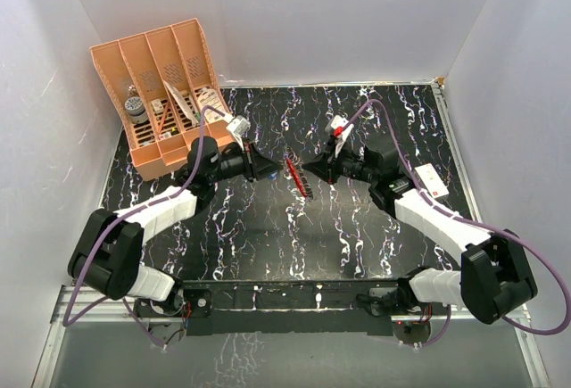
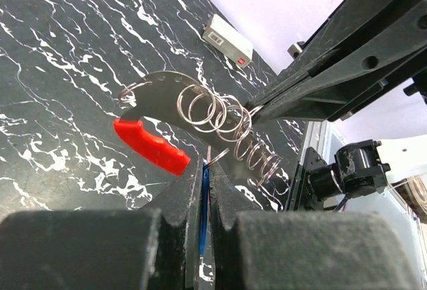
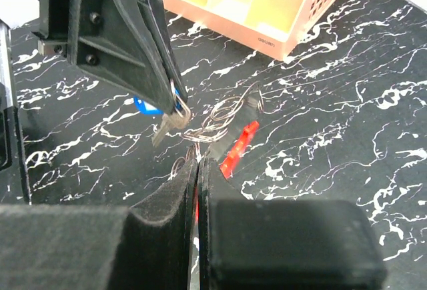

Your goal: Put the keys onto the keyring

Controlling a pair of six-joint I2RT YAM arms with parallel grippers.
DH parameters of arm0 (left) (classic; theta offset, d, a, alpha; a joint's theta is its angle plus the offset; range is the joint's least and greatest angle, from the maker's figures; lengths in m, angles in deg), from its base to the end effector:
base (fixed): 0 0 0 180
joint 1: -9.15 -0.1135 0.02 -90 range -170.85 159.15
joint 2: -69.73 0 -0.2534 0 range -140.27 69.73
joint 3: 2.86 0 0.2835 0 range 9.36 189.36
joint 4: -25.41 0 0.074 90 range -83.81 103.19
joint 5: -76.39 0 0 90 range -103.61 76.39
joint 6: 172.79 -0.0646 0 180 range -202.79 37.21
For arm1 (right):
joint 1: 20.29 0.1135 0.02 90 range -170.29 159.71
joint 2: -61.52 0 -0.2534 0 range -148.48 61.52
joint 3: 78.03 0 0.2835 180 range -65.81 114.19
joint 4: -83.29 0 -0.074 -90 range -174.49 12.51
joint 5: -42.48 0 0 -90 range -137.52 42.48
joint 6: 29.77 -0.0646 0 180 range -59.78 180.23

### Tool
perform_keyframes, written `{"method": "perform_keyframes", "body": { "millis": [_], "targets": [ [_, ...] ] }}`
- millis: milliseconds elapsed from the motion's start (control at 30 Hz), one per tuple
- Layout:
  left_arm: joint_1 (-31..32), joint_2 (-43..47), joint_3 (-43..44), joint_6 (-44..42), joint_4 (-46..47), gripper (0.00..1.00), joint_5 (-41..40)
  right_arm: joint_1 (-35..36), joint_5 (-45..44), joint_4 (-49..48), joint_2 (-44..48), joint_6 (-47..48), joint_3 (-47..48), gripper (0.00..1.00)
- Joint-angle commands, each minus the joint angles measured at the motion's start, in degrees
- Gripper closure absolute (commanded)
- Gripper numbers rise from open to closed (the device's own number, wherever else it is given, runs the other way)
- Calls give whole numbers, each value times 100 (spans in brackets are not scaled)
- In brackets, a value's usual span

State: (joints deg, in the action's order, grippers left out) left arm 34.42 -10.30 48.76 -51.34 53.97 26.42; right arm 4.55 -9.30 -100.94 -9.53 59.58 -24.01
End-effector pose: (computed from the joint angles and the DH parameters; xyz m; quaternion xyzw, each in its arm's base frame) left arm 0.2978 -0.1865 0.2285 0.2062 0.6756 -0.5287 0.4706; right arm 0.2831 0.1751 0.2425 -0.3544 0.6793 0.3796 0.5185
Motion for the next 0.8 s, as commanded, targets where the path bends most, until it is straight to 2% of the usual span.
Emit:
{"method": "perform_keyframes", "body": {
  "millis": [0,767],
  "targets": [
    [207,-94,355,-47,-296,100,-94,169,-432,-130,200,303,339,100],
    [564,-281,565,-221,-544,100,-336,834,-939,362,-80,912,724,100]
  ]
}}
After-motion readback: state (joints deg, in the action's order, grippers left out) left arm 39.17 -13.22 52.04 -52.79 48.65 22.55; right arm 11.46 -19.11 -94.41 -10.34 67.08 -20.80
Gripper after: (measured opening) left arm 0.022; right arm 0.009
